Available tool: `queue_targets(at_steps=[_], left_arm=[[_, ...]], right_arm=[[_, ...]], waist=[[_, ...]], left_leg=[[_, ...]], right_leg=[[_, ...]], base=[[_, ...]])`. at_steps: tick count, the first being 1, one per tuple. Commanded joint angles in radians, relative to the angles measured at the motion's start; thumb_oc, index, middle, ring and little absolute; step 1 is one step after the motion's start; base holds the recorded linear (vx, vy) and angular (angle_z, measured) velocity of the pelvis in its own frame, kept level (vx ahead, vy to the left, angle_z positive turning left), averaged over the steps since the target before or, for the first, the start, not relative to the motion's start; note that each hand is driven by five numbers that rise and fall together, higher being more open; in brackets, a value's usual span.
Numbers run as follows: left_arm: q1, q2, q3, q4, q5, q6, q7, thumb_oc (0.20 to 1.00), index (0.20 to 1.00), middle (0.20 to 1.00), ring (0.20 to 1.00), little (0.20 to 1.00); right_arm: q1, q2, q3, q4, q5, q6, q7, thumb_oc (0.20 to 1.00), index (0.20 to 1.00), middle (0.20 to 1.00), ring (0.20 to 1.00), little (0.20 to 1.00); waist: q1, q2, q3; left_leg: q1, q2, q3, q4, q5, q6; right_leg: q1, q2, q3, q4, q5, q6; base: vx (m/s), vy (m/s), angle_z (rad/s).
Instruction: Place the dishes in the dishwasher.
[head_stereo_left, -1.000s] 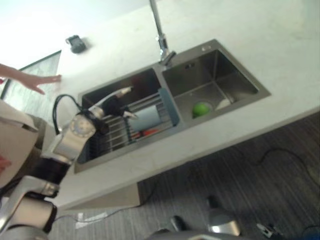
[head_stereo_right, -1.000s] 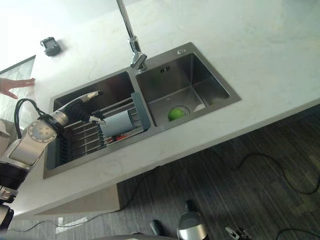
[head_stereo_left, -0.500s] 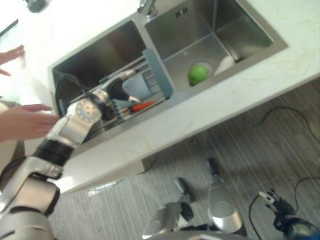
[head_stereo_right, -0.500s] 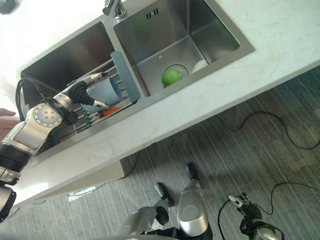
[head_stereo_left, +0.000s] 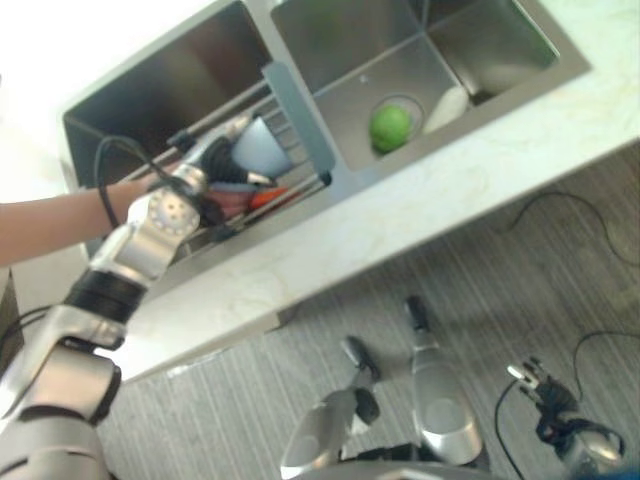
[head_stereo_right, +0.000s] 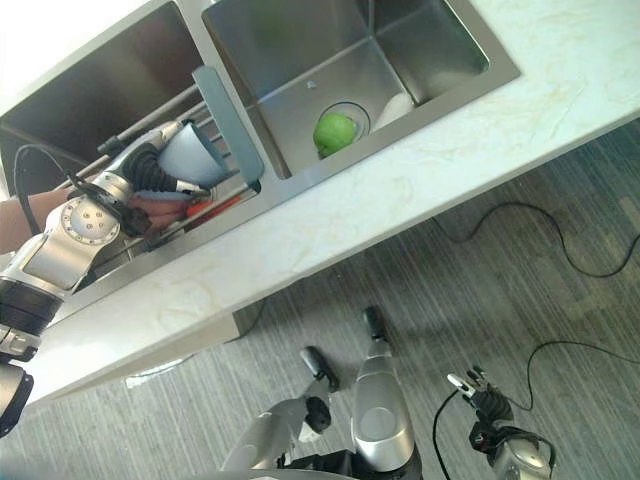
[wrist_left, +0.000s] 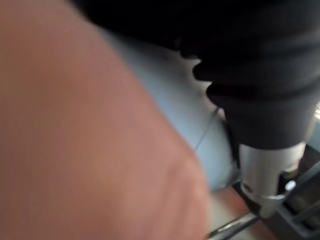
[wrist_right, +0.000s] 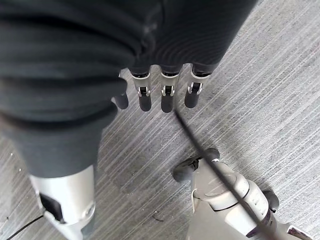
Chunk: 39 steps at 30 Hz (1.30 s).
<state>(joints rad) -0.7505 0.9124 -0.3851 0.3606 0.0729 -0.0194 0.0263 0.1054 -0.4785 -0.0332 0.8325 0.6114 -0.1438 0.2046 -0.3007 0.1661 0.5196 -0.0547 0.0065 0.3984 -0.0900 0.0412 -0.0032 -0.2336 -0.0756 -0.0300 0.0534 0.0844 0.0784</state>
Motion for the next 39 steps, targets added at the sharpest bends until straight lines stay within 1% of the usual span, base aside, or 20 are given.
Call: queue_targets(at_steps=[1,2,3,4,5,6,14,17,18,19,21,22,25,27,32,34,37,39], left_arm=[[0.002,0.002,0.004,0.1,0.065,0.059,0.022,0.903,0.903,0.903,0.903,0.903],[0.002,-0.004,0.002,0.108,0.065,0.055,0.024,1.0,1.0,1.0,1.0,1.0],[0.001,-0.009,0.001,0.114,0.068,0.056,0.02,0.856,0.856,0.856,0.856,0.856],[0.0,-0.015,0.001,0.115,0.072,0.058,0.019,0.536,0.536,0.536,0.536,0.536],[-0.001,-0.016,-0.001,0.117,0.069,0.054,0.026,0.589,0.589,0.589,0.589,0.589],[-0.004,-0.019,-0.003,0.122,0.074,0.047,0.032,1.0,1.0,1.0,1.0,1.0],[-0.011,-0.015,0.009,0.075,0.076,0.016,0.062,1.0,1.0,1.0,1.0,1.0],[0.002,-0.007,0.03,0.029,0.096,0.0,0.092,1.0,1.0,1.0,1.0,1.0],[0.011,-0.006,0.039,0.013,0.122,-0.013,0.115,1.0,1.0,1.0,1.0,1.0],[0.014,0.014,0.046,-0.027,0.15,-0.02,0.14,1.0,1.0,1.0,1.0,1.0],[0.024,0.024,0.06,-0.055,0.155,-0.022,0.15,1.0,1.0,1.0,1.0,1.0],[0.049,0.041,0.084,-0.101,0.168,-0.027,0.167,1.0,1.0,1.0,1.0,1.0],[0.081,0.054,0.11,-0.149,0.175,-0.023,0.165,1.0,1.0,1.0,1.0,1.0],[0.122,0.061,0.14,-0.182,0.158,-0.031,0.152,1.0,1.0,1.0,1.0,1.0],[0.203,0.054,0.197,-0.226,0.133,-0.044,0.124,1.0,1.0,1.0,1.0,1.0],[0.251,0.045,0.226,-0.25,0.119,-0.037,0.111,1.0,1.0,1.0,1.0,1.0],[0.298,0.036,0.258,-0.273,0.08,-0.036,0.115,1.0,1.0,1.0,1.0,1.0],[0.353,0.016,0.294,-0.293,0.04,-0.047,0.133,1.0,1.0,1.0,1.0,1.0]], right_arm=[[0.045,0.016,0.03,-0.029,0.038,-0.012,-0.012,1.0,1.0,1.0,1.0,1.0],[0.044,0.019,0.033,-0.033,0.037,-0.009,-0.014,1.0,1.0,1.0,1.0,1.0],[0.043,0.021,0.035,-0.036,0.035,-0.011,-0.016,1.0,1.0,1.0,1.0,1.0],[0.041,0.024,0.036,-0.037,0.035,-0.014,-0.016,1.0,1.0,1.0,1.0,1.0],[0.039,0.023,0.038,-0.037,0.036,-0.014,-0.015,1.0,1.0,1.0,1.0,1.0],[0.036,0.025,0.041,-0.036,0.036,-0.017,-0.016,1.0,1.0,1.0,1.0,1.0],[0.033,0.034,0.045,-0.042,0.031,-0.004,-0.025,1.0,1.0,1.0,1.0,1.0],[0.037,0.041,0.042,-0.035,0.025,-0.002,-0.026,1.0,1.0,1.0,1.0,1.0],[0.04,0.045,0.042,-0.035,0.021,-0.002,-0.028,1.0,1.0,1.0,1.0,1.0],[0.043,0.05,0.039,-0.019,0.021,-0.008,-0.021,1.0,1.0,1.0,1.0,1.0],[0.047,0.052,0.039,-0.014,0.021,-0.008,-0.02,1.0,1.0,1.0,1.0,1.0],[0.056,0.057,0.032,-0.01,0.016,-0.005,-0.019,1.0,1.0,1.0,1.0,1.0],[0.065,0.062,0.024,0.001,0.01,-0.004,-0.02,1.0,1.0,1.0,1.0,1.0],[0.076,0.066,0.011,0.01,0.003,-0.006,-0.016,1.0,1.0,1.0,1.0,1.0],[0.096,0.074,-0.016,0.033,-0.011,-0.002,-0.014,1.0,1.0,1.0,1.0,1.0],[0.112,0.079,-0.038,0.06,-0.025,-0.006,-0.006,1.0,1.0,1.0,1.0,1.0],[0.124,0.083,-0.061,0.095,-0.046,-0.008,0.002,1.0,1.0,1.0,1.0,1.0],[0.134,0.094,-0.08,0.133,-0.065,-0.014,0.006,1.0,1.0,1.0,1.0,1.0]], waist=[[-0.011,-0.049,-0.032],[-0.011,-0.05,-0.028],[-0.011,-0.05,-0.026],[-0.011,-0.051,-0.025],[-0.01,-0.052,-0.024],[-0.009,-0.053,-0.024],[-0.003,-0.053,-0.028],[0.002,-0.049,-0.033],[0.003,-0.047,-0.035],[0.008,-0.043,-0.043],[0.012,-0.039,-0.049],[0.017,-0.031,-0.061],[0.023,-0.021,-0.081],[0.028,-0.013,-0.102],[0.039,-0.003,-0.146],[0.045,0.004,-0.174],[0.053,0.01,-0.203],[0.066,0.009,-0.233]], left_leg=[[-0.061,-0.002,-0.034,0.06,-0.023,-0.038],[-0.062,-0.002,-0.035,0.061,-0.022,-0.039],[-0.064,-0.001,-0.034,0.061,-0.021,-0.039],[-0.068,-0.001,-0.034,0.063,-0.021,-0.039],[-0.069,-0.001,-0.033,0.064,-0.02,-0.039],[-0.069,0.0,-0.032,0.064,-0.02,-0.039],[-0.059,0.001,-0.03,0.063,-0.022,-0.041],[-0.05,0.0,-0.031,0.061,-0.023,-0.041],[-0.047,-0.001,-0.031,0.059,-0.024,-0.041],[-0.039,-0.003,-0.033,0.055,-0.026,-0.041],[-0.029,-0.005,-0.034,0.052,-0.027,-0.041],[-0.016,-0.007,-0.037,0.049,-0.03,-0.04],[0.005,-0.011,-0.04,0.043,-0.033,-0.039],[0.026,-0.013,-0.041,0.04,-0.036,-0.04],[0.063,-0.013,-0.042,0.044,-0.044,-0.038],[0.089,-0.012,-0.041,0.044,-0.047,-0.038],[0.113,-0.011,-0.043,0.042,-0.052,-0.038],[0.135,-0.01,-0.046,0.04,-0.057,-0.037]], right_leg=[[-0.024,-0.045,-0.057,0.037,-0.062,0.086],[-0.027,-0.046,-0.059,0.039,-0.061,0.086],[-0.029,-0.045,-0.06,0.04,-0.06,0.085],[-0.032,-0.046,-0.06,0.042,-0.06,0.085],[-0.033,-0.046,-0.062,0.042,-0.06,0.085],[-0.033,-0.046,-0.063,0.042,-0.059,0.085],[-0.021,-0.055,-0.078,0.042,-0.063,0.087],[-0.01,-0.06,-0.086,0.042,-0.068,0.087],[-0.008,-0.061,-0.088,0.042,-0.069,0.086],[0.004,-0.065,-0.095,0.039,-0.072,0.088],[0.016,-0.067,-0.101,0.036,-0.076,0.087],[0.037,-0.07,-0.111,0.031,-0.082,0.087],[0.063,-0.073,-0.124,0.025,-0.089,0.088],[0.092,-0.075,-0.135,0.019,-0.096,0.088],[0.146,-0.078,-0.158,0.012,-0.109,0.087],[0.181,-0.079,-0.169,0.006,-0.116,0.087],[0.215,-0.078,-0.18,-0.004,-0.123,0.086],[0.246,-0.077,-0.194,-0.014,-0.128,0.085]], base=[[-0.03,-0.003,0.04],[-0.03,0.0,0.04],[0.0,0.0,0.0],[0.0,0.0,0.0],[0.0,0.0,0.0],[0.0,0.0,0.0],[0.0,0.0,0.01],[0.01,0.007,0.04],[0.01,0.014,0.05],[0.0,0.011,0.07],[0.01,0.003,0.13],[0.02,0.005,0.2],[0.03,0.011,0.18],[0.04,0.01,0.16],[0.05,0.005,0.14],[0.09,0.037,0.05],[0.07,0.038,0.04],[0.07,0.018,0.08]])
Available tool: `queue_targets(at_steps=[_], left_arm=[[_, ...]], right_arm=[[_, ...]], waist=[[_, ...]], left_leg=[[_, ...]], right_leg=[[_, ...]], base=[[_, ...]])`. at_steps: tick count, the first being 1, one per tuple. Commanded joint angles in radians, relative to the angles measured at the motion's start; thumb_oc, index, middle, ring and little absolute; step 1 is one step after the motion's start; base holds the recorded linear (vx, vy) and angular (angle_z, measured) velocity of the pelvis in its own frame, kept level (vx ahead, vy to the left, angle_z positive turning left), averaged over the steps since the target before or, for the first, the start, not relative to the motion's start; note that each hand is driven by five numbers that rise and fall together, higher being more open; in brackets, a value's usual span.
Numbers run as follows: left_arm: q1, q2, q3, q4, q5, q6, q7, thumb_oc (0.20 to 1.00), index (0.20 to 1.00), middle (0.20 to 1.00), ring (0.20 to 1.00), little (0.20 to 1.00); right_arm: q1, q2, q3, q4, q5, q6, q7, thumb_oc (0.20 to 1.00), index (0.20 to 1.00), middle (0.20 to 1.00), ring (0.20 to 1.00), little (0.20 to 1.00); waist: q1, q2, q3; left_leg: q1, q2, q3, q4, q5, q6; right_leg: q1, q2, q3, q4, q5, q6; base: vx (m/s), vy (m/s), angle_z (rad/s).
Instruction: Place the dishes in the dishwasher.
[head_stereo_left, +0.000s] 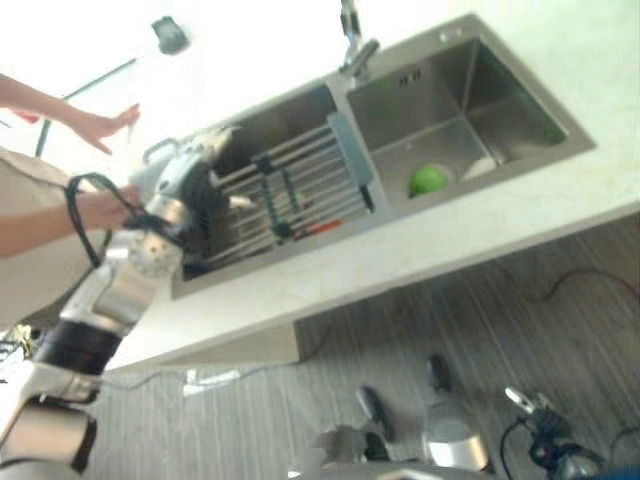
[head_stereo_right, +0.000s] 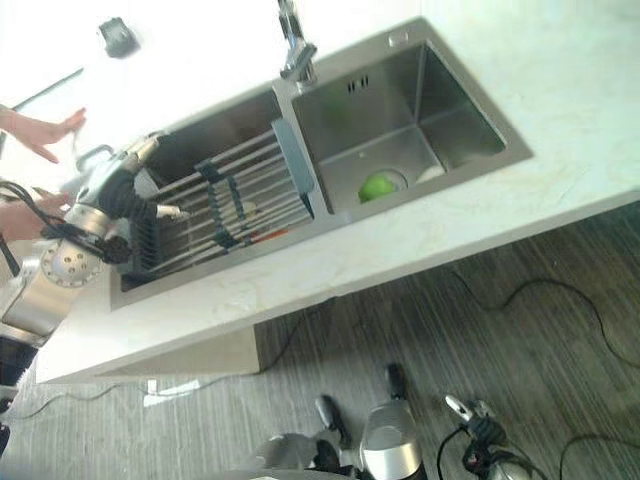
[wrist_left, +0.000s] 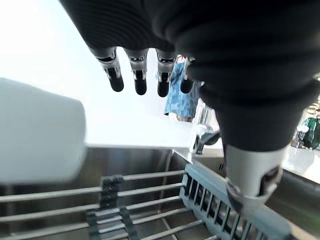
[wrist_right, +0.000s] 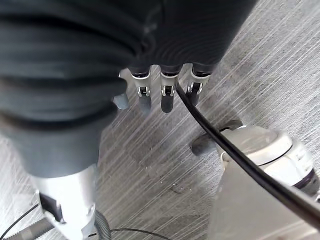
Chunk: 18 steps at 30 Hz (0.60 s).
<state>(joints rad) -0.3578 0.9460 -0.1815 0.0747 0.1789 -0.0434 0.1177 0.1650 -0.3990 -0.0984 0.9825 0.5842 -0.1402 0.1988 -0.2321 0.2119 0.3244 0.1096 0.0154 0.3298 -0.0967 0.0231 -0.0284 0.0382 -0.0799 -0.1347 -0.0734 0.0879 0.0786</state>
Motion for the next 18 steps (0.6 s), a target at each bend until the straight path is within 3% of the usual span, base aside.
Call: queue_targets(at_steps=[1,6,10,18], left_arm=[[-0.026,-0.027,0.099,-0.013,-0.079,-0.023,0.051,1.0,1.0,1.0,1.0,1.0],[0.05,-0.094,0.174,-0.053,-0.159,-0.131,0.174,1.0,1.0,1.0,1.0,1.0],[0.118,-0.154,0.219,-0.096,-0.124,-0.147,0.212,1.0,1.0,1.0,1.0,1.0],[0.184,-0.234,0.214,-0.106,-0.024,-0.16,0.241,1.0,1.0,1.0,1.0,1.0]], right_arm=[[0.077,0.019,-0.018,-0.009,-0.043,-0.018,0.01,1.0,1.0,1.0,1.0,1.0],[0.08,0.047,-0.033,0.06,-0.057,-0.037,0.007,1.0,1.0,1.0,1.0,1.0],[0.073,0.07,-0.041,0.083,-0.063,-0.034,0.012,1.0,1.0,1.0,1.0,1.0],[0.043,0.095,-0.007,0.072,-0.093,0.0,0.018,1.0,1.0,1.0,1.0,1.0]], waist=[[0.001,-0.038,-0.046],[0.034,-0.06,-0.093],[0.06,-0.089,-0.116],[0.119,-0.139,-0.151]], left_leg=[[-0.024,-0.018,0.022,0.045,-0.04,-0.011],[0.005,-0.013,0.011,0.034,-0.049,-0.009],[0.021,-0.007,-0.007,0.028,-0.054,-0.008],[0.04,0.006,-0.057,0.026,-0.066,0.001]], right_leg=[[-0.018,-0.071,-0.093,0.111,-0.133,0.084],[0.028,-0.06,-0.12,0.096,-0.149,0.074],[0.055,-0.048,-0.138,0.09,-0.158,0.066],[0.097,-0.019,-0.161,0.094,-0.182,0.05]], base=[[0.04,0.012,0.17],[-0.01,0.001,0.09],[-0.03,-0.023,0.11],[-0.01,-0.037,0.15]])
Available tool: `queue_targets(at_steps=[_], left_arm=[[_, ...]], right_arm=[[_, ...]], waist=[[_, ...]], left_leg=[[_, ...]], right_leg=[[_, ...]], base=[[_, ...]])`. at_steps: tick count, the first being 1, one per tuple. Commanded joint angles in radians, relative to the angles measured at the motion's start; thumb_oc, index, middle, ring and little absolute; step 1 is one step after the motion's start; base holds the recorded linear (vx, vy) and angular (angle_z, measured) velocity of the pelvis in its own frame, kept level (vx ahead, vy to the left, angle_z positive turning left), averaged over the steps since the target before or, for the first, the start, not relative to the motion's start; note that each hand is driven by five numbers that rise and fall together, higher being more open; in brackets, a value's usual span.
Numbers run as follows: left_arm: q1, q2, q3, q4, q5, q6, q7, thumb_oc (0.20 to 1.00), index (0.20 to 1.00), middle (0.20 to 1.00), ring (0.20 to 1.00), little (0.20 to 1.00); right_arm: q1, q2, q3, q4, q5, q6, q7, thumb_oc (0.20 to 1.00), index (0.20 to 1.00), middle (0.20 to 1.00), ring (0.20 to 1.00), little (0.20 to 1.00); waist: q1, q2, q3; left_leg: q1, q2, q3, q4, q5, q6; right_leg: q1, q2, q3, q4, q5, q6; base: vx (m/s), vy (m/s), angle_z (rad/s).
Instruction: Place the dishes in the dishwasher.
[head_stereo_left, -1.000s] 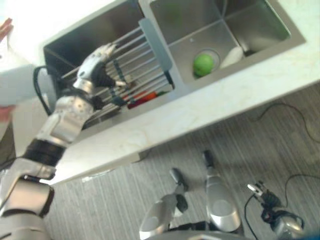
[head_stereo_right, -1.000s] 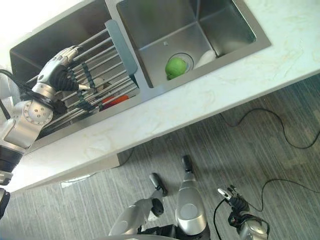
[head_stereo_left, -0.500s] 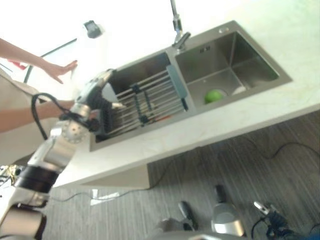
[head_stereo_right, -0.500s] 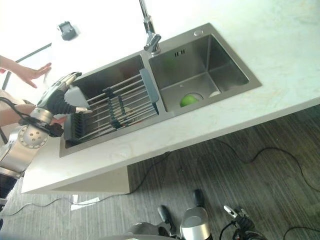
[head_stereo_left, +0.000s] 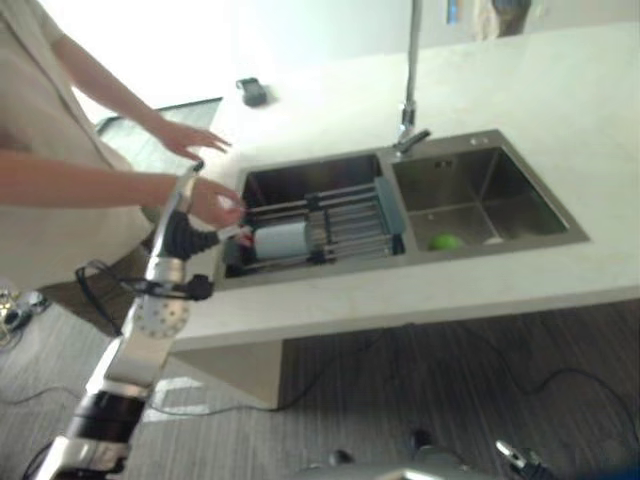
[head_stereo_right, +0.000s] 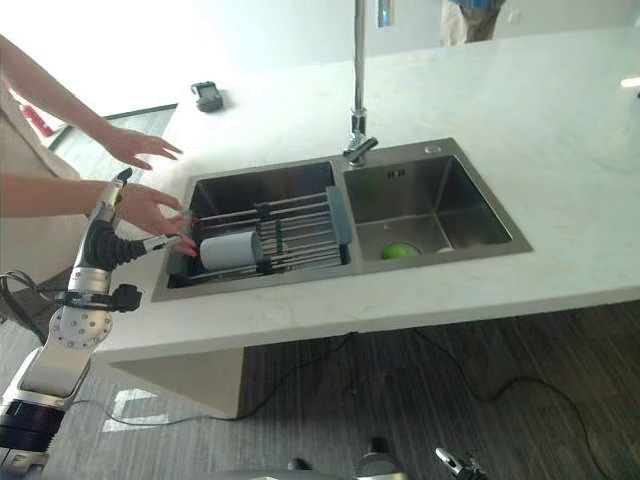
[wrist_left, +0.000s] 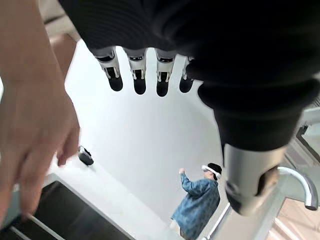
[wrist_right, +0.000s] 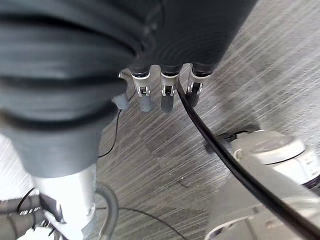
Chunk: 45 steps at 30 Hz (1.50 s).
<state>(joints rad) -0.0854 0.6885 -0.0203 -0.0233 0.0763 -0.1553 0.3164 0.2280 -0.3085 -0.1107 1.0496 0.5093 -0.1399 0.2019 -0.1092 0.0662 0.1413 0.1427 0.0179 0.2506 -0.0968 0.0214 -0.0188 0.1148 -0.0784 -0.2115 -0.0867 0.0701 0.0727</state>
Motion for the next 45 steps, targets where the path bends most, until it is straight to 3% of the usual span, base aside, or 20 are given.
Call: queue_targets(at_steps=[1,14,17,25,30,45], left_arm=[[-0.088,0.022,0.054,-0.008,0.085,-0.046,0.039,1.0,1.0,1.0,1.0,1.0],[-0.106,0.11,0.068,0.002,0.106,0.018,-0.064,1.0,1.0,1.0,1.0,1.0],[-0.121,0.159,0.065,0.042,0.103,0.054,-0.115,1.0,1.0,1.0,1.0,1.0],[-0.196,0.262,0.039,0.14,0.1,0.042,-0.196,1.0,1.0,1.0,1.0,1.0],[-0.291,0.314,-0.025,0.206,0.068,0.045,-0.227,1.0,1.0,1.0,1.0,1.0],[-0.462,0.321,-0.151,0.294,0.066,0.05,-0.224,1.0,1.0,1.0,1.0,1.0]], right_arm=[[-0.021,0.004,0.009,0.003,-0.018,0.002,0.015,1.0,1.0,1.0,1.0,1.0],[-0.036,-0.015,0.02,0.011,-0.023,0.045,0.032,1.0,1.0,1.0,1.0,1.0],[-0.035,-0.033,0.027,-0.018,-0.013,0.064,0.035,1.0,1.0,1.0,1.0,1.0],[-0.034,-0.063,0.042,-0.056,0.001,0.09,0.023,1.0,1.0,1.0,1.0,1.0],[-0.057,-0.099,0.043,-0.077,0.024,0.097,0.025,1.0,1.0,1.0,1.0,1.0],[-0.084,-0.108,0.081,-0.161,0.069,0.059,0.009,1.0,1.0,1.0,1.0,1.0]], waist=[[-0.001,0.004,0.03],[0.026,-0.001,0.026],[0.018,0.002,0.029],[-0.011,0.014,0.054],[-0.04,0.027,0.117],[-0.084,0.022,0.235]], left_leg=[[0.007,0.004,0.02,0.026,-0.065,-0.008],[0.002,0.004,-0.005,0.022,-0.065,-0.01],[-0.002,0.003,-0.007,0.021,-0.062,-0.012],[-0.03,0.002,0.009,0.017,-0.05,-0.019],[-0.085,-0.011,0.011,0.017,-0.035,-0.02],[-0.173,-0.023,0.027,0.042,-0.013,-0.016]], right_leg=[[0.021,-0.02,-0.084,0.107,-0.165,0.055],[0.023,-0.011,-0.096,0.113,-0.171,0.053],[0.018,-0.008,-0.088,0.112,-0.17,0.053],[-0.019,-0.012,-0.064,0.098,-0.149,0.061],[-0.085,-0.016,-0.022,0.09,-0.117,0.067],[-0.193,-0.028,0.032,0.105,-0.068,0.08]], base=[[-0.01,-0.017,0.11],[0.0,-0.006,0.03],[0.06,0.013,0.02],[0.03,0.029,-0.01],[-0.08,0.072,-0.04],[-0.03,0.002,-0.09]])
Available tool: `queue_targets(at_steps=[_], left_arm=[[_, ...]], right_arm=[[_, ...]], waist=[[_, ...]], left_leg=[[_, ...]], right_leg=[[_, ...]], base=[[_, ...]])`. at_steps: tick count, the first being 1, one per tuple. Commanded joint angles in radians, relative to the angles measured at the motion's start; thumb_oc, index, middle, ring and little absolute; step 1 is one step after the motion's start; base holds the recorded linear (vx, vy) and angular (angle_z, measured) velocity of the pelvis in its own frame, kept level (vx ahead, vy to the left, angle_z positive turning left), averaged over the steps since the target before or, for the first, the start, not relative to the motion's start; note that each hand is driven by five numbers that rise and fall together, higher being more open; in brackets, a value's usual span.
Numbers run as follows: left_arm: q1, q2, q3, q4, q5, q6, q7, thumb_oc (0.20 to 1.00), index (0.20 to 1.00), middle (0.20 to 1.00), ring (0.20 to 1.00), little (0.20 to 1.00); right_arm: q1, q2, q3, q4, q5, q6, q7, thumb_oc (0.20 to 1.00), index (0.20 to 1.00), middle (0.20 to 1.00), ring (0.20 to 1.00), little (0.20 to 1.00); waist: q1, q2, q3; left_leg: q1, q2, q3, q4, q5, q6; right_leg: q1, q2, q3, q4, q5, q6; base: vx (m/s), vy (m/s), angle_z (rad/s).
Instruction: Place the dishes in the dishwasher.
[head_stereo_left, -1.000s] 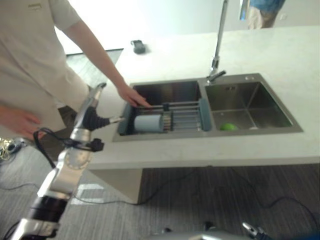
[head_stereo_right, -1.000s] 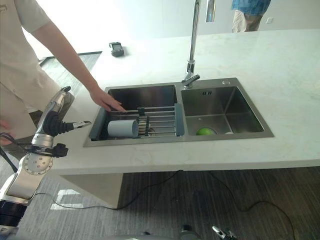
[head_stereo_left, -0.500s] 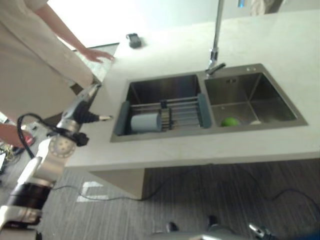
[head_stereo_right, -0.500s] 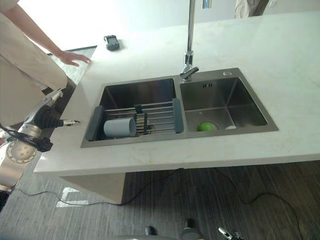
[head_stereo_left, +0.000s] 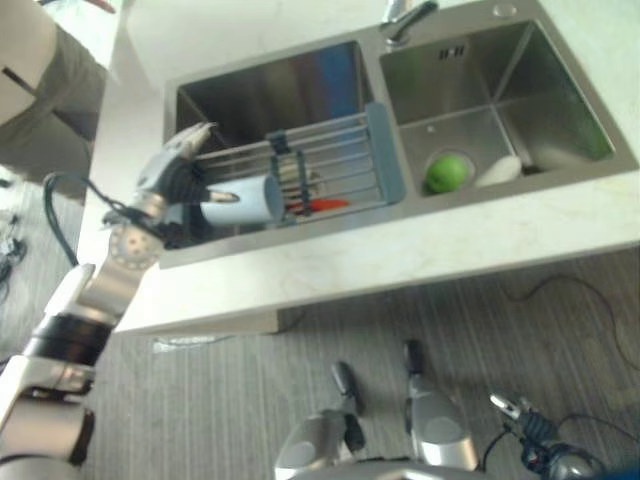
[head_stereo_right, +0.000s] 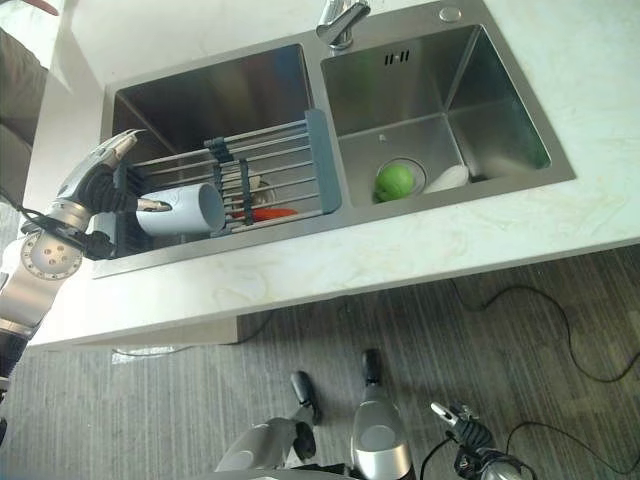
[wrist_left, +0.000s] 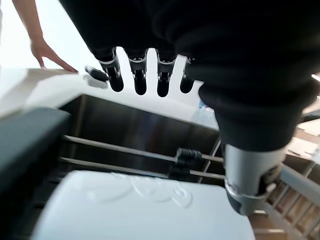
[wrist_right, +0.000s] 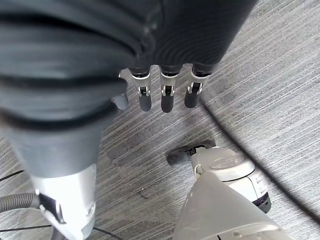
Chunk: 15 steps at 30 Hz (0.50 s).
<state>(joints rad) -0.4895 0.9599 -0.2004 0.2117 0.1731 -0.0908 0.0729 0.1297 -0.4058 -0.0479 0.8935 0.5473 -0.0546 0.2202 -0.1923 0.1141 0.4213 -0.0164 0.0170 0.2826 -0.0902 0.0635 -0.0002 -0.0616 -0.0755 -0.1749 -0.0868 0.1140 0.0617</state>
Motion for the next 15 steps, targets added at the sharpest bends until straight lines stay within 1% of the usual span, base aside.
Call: queue_targets(at_steps=[1,5,8,12,15], left_arm=[[-0.065,0.047,0.024,0.065,-0.029,-0.008,0.021,1.0,1.0,1.0,1.0,1.0],[-0.101,0.045,-0.007,0.093,-0.007,-0.004,0.012,1.0,1.0,1.0,1.0,1.0],[-0.128,0.045,-0.033,0.098,-0.009,0.014,-0.058,1.0,1.0,1.0,1.0,1.0],[-0.139,0.053,-0.068,0.083,-0.004,0.049,-0.144,1.0,1.0,1.0,1.0,1.0],[-0.135,0.068,-0.077,0.07,-0.006,0.065,-0.196,1.0,1.0,1.0,1.0,1.0]], right_arm=[[0.013,-0.014,0.015,-0.006,0.03,-0.029,-0.007,1.0,1.0,1.0,1.0,1.0],[-0.007,-0.024,0.022,-0.007,0.05,-0.047,-0.002,1.0,1.0,1.0,1.0,1.0],[-0.02,-0.029,0.028,-0.022,0.061,-0.051,-0.003,1.0,1.0,1.0,1.0,1.0],[-0.033,-0.037,0.027,-0.04,0.07,-0.05,-0.011,1.0,1.0,1.0,1.0,1.0],[-0.032,-0.041,0.022,-0.045,0.074,-0.05,-0.012,1.0,1.0,1.0,1.0,1.0]], waist=[[-0.004,-0.025,-0.037],[-0.008,-0.025,-0.008],[-0.009,-0.024,0.011],[-0.007,-0.014,0.033],[-0.004,-0.01,0.036]], left_leg=[[-0.022,-0.021,-0.001,0.042,-0.055,-0.035],[-0.054,-0.017,0.012,0.053,-0.049,-0.038],[-0.076,-0.015,0.012,0.06,-0.046,-0.039],[-0.09,-0.018,0.008,0.066,-0.045,-0.038],[-0.091,-0.022,0.006,0.069,-0.047,-0.036]], right_leg=[[-0.024,-0.033,-0.003,0.108,-0.11,0.091],[-0.061,-0.041,-0.006,0.12,-0.103,0.09],[-0.09,-0.045,-0.003,0.134,-0.1,0.091],[-0.108,-0.052,-0.01,0.146,-0.098,0.092],[-0.107,-0.056,-0.016,0.148,-0.099,0.093]], base=[[0.01,0.008,-0.04],[-0.03,0.011,-0.03],[-0.04,0.005,-0.04],[-0.02,0.018,-0.09],[0.0,0.0,0.0]])
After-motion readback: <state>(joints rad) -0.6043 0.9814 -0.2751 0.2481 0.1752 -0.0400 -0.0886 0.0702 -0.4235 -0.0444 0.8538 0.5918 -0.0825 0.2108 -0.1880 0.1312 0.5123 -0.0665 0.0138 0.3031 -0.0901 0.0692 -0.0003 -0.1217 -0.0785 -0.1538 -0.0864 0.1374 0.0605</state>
